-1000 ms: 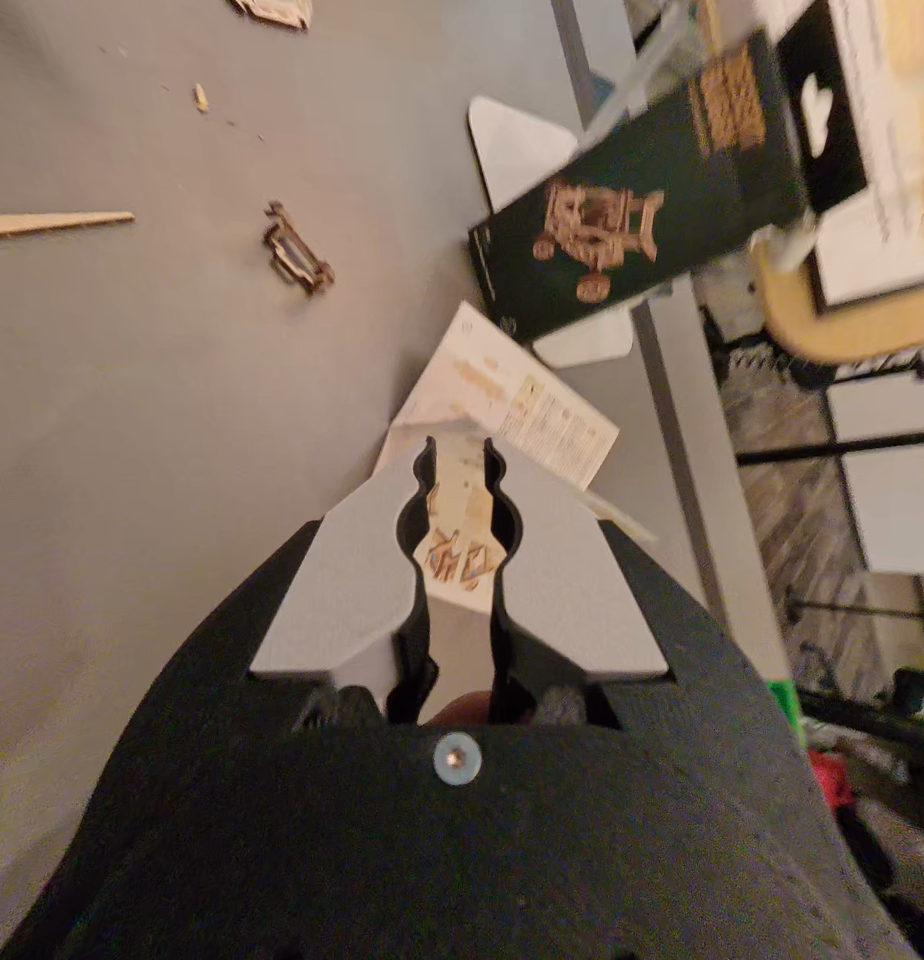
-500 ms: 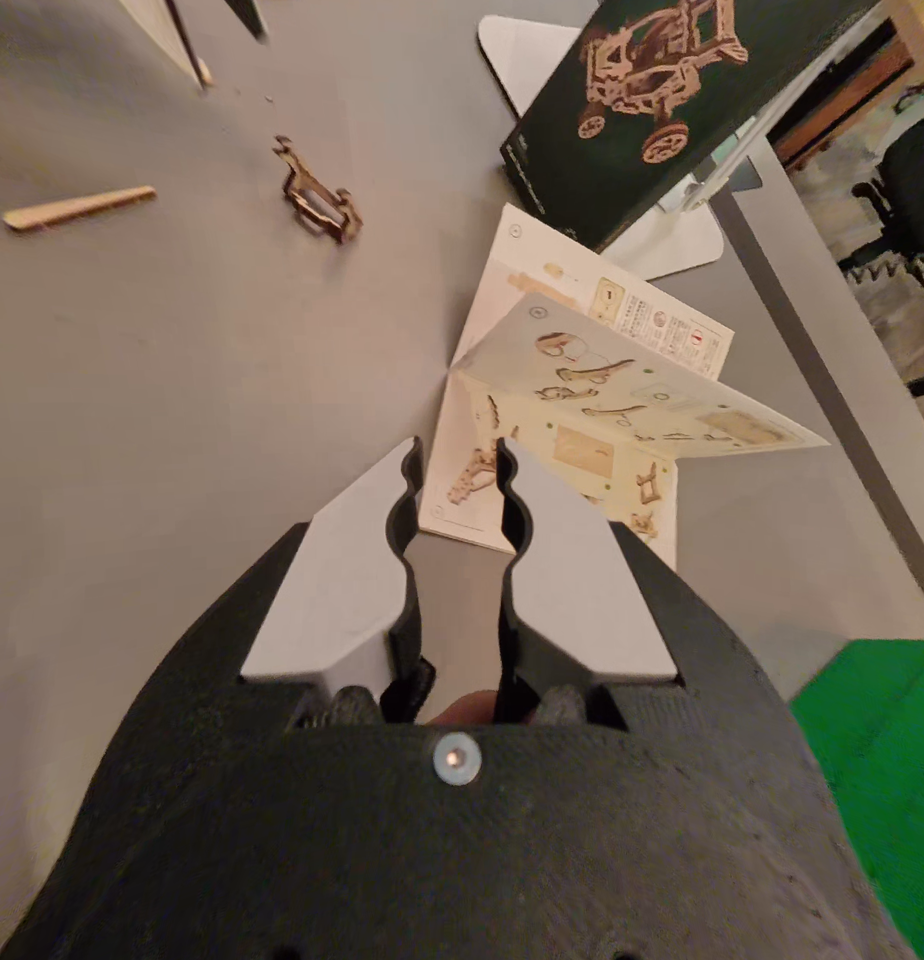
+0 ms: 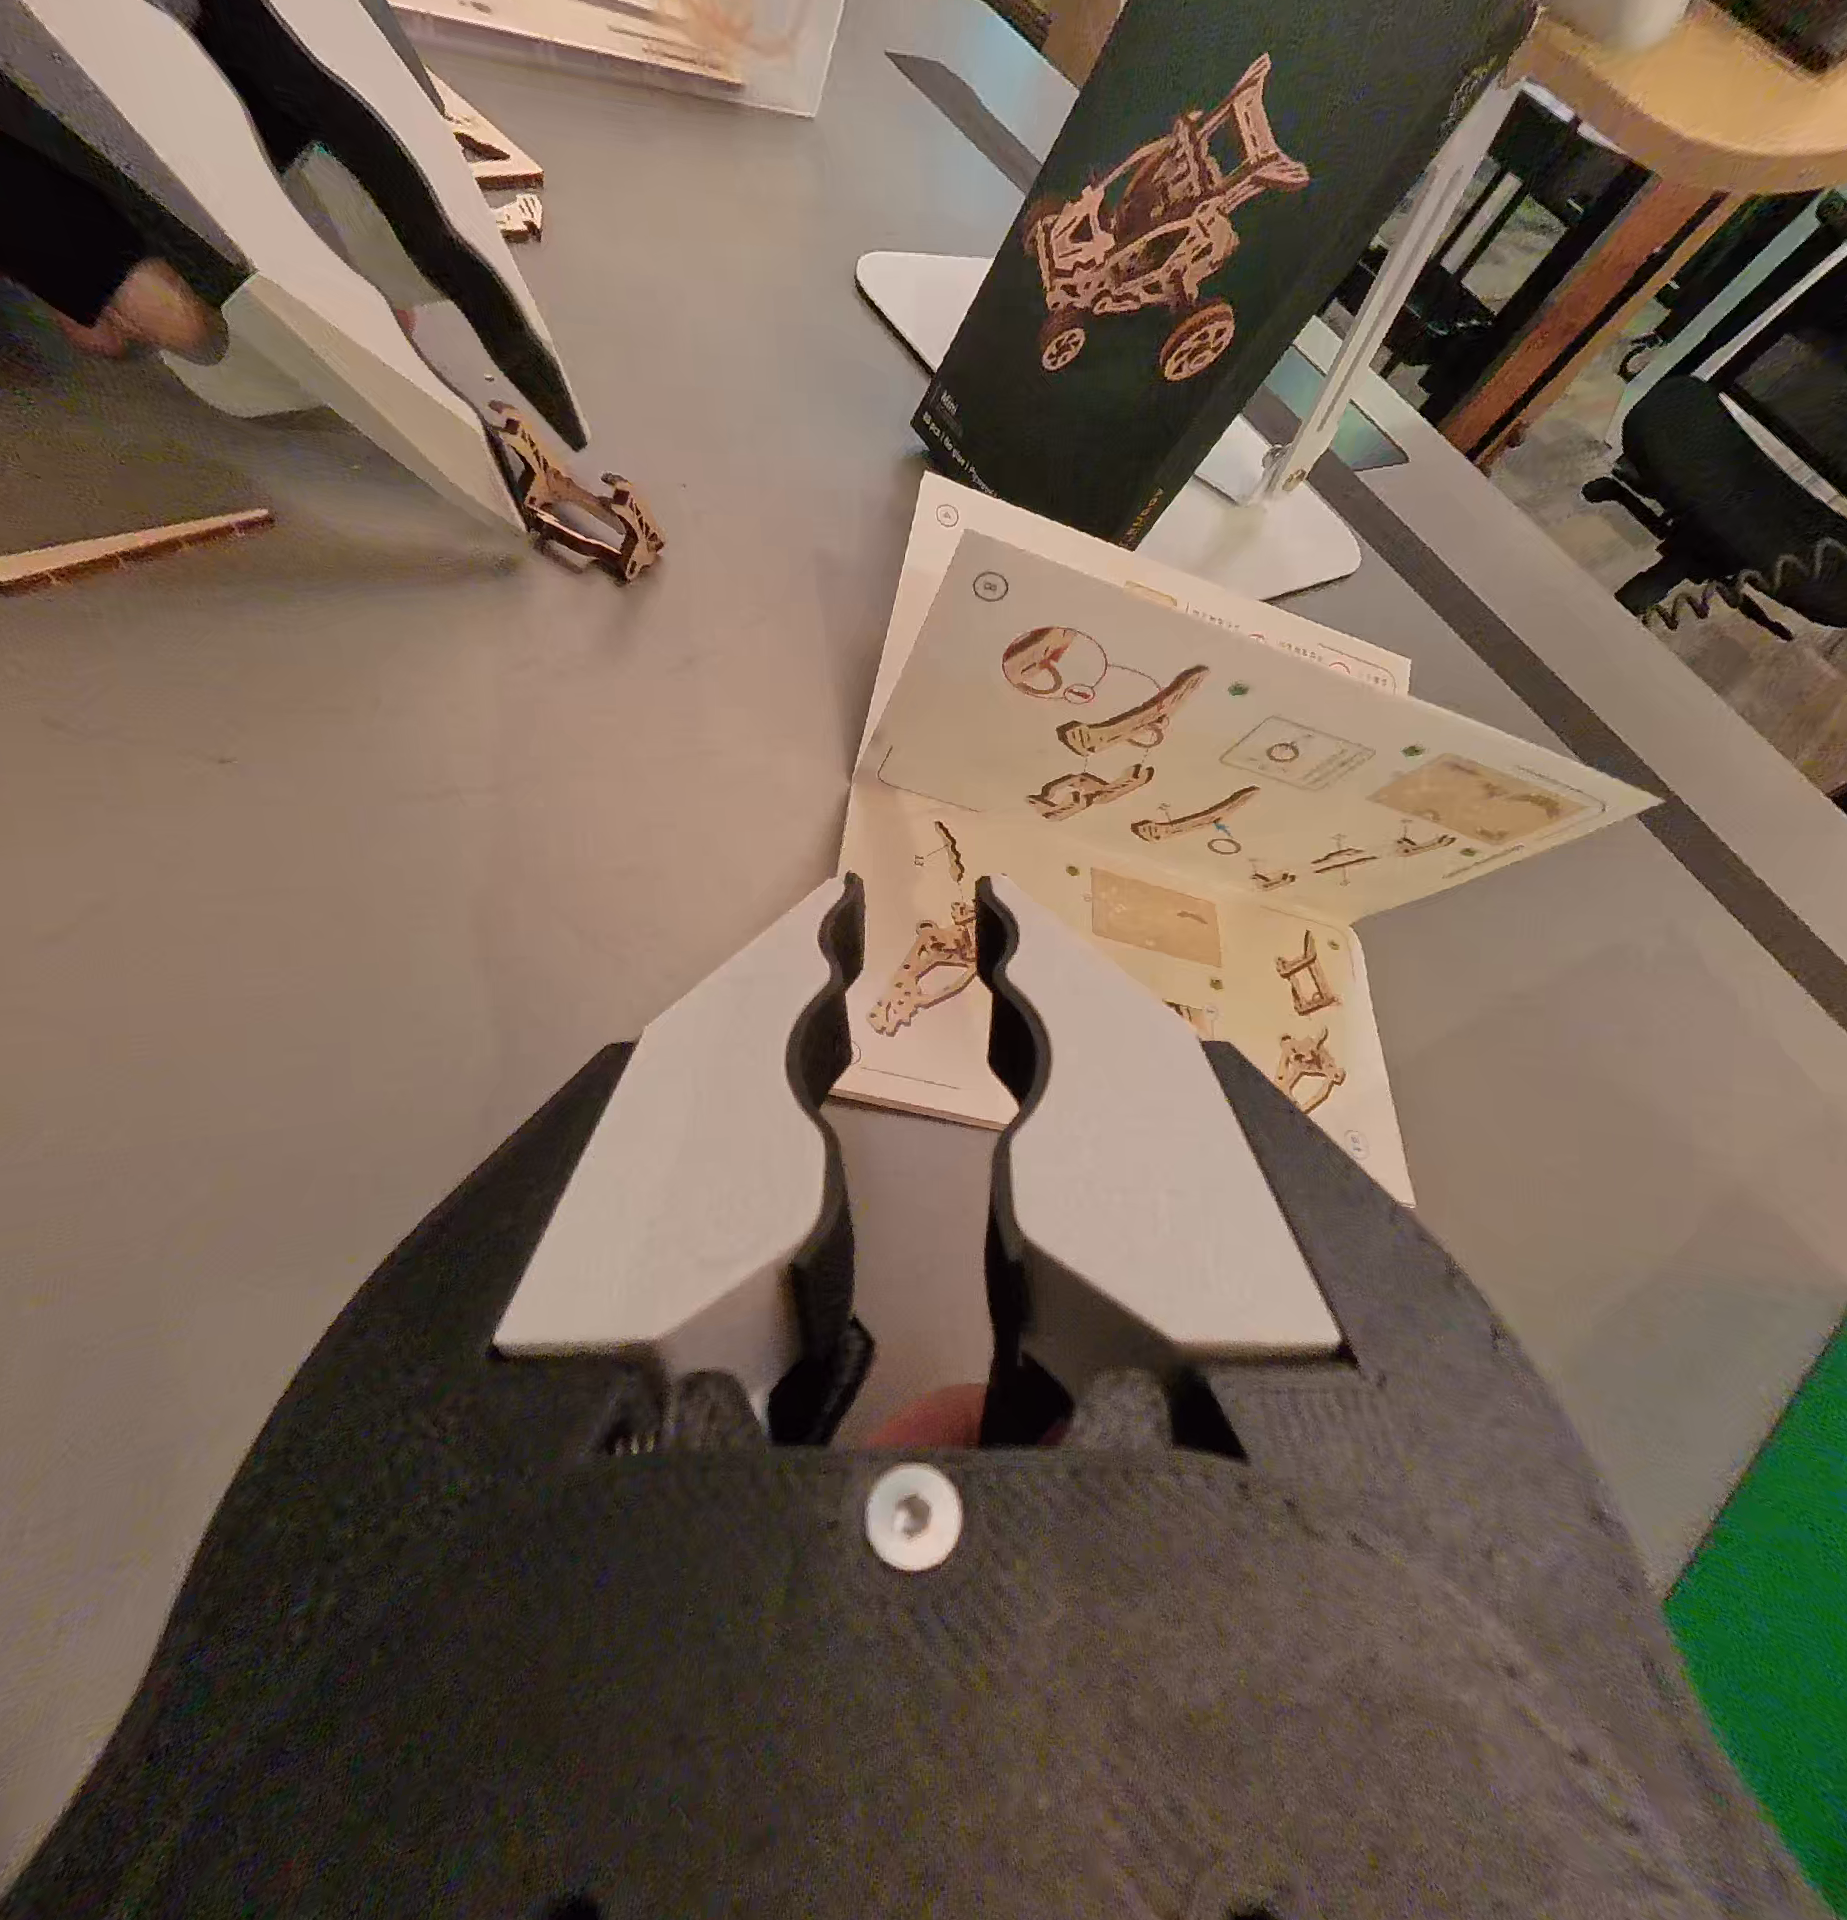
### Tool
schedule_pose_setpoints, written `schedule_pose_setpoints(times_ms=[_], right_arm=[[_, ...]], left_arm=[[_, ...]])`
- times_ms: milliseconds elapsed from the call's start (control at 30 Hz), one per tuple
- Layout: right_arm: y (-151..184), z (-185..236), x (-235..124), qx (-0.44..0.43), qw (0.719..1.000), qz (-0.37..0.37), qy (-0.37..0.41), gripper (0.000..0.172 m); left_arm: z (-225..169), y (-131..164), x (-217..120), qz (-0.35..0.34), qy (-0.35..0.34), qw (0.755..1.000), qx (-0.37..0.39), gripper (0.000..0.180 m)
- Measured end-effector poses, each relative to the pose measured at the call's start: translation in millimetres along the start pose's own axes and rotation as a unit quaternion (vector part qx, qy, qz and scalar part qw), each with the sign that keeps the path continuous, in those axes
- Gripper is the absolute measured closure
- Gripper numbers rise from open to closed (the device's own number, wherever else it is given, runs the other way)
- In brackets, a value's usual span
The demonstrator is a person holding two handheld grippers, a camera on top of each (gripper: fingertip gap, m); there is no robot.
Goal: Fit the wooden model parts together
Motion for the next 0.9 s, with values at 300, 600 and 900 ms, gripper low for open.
schedule_pose_setpoints(times_ms=[300, 600, 900], right_arm=[[3, -1, 0, 0.005, 1.000, -0.009, -0.004, 0.153], [3, -1, -1, 0.004, 1.000, -0.011, -0.003, 0.152], [4, -4, -3, 0.010, 1.000, -0.010, 0.003, 0.152]], left_arm=[[-3, 0, 4, 0.010, 0.021, 0.999, 0.042, 0.158], [-3, 3, 1, 0.018, 0.035, 0.998, 0.042, 0.143], [-4, 1, -7, 0.008, 0.030, 0.999, 0.035, 0.141]])
Point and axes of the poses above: each gripper's, where its closed fingertips meet, x out along the fingers, y out of its underside, z = x × y across the jaws, the point moved 5 cm from there along -x, back along the fingers, and after that the axes turned 8 degrees about -z, right-handed, at the moved point
